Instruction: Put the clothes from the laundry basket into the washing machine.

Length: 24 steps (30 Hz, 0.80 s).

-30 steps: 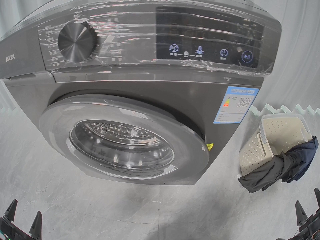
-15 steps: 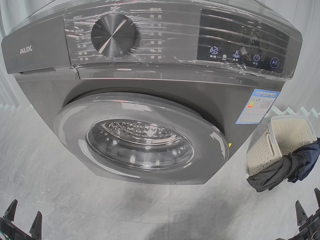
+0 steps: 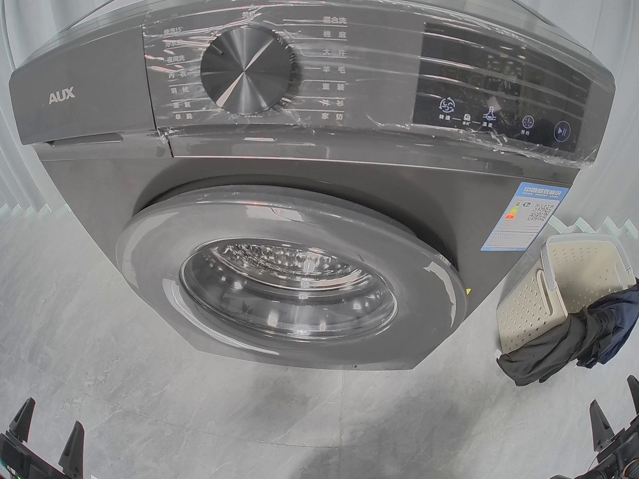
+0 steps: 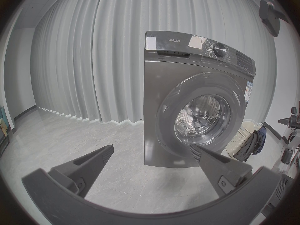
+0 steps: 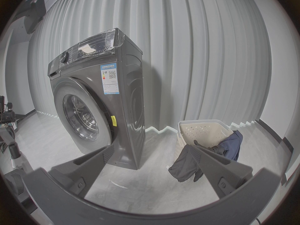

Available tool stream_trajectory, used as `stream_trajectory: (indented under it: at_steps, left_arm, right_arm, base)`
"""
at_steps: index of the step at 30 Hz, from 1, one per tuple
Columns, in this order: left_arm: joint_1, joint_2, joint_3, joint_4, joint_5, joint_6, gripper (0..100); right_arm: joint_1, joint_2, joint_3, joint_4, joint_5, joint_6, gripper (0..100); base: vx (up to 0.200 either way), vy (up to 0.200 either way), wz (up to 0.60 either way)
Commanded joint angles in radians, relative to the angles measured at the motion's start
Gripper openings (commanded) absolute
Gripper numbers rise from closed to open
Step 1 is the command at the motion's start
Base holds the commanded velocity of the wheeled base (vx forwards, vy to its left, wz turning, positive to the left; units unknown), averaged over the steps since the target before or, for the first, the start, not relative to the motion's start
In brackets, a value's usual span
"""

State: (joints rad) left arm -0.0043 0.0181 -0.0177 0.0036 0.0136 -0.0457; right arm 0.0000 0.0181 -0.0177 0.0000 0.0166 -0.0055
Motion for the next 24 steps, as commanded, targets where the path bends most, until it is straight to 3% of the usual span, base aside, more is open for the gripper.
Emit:
stream_trajectory:
  at_steps: [1,12,18,24]
  left_arm:
    - [0.0,-0.013,0.015,-0.001,0.0,0.0,100]
    - [0.0,-0.013,0.015,-0.001,0.0,0.0,100]
    - [0.0,-0.013,0.015,0.001,0.0,0.0,100]
    - [0.0,-0.013,0.015,-0.001,0.0,0.001,100]
  right_arm:
    - [0.0,-0.017,0.018,0.0,0.0,-0.001,100]
    - [0.0,-0.017,0.018,0.0,0.006,-0.002,100]
    - [-0.002,-0.017,0.018,0.0,0.006,0.001,100]
    - [0.0,-0.017,0.018,0.0,0.006,-0.001,100]
  base:
    - [0.0,0.0,0.0]
    - [0.0,0.0,0.0]
    - [0.0,0.0,-0.6]
    - [0.0,0.0,0.0]
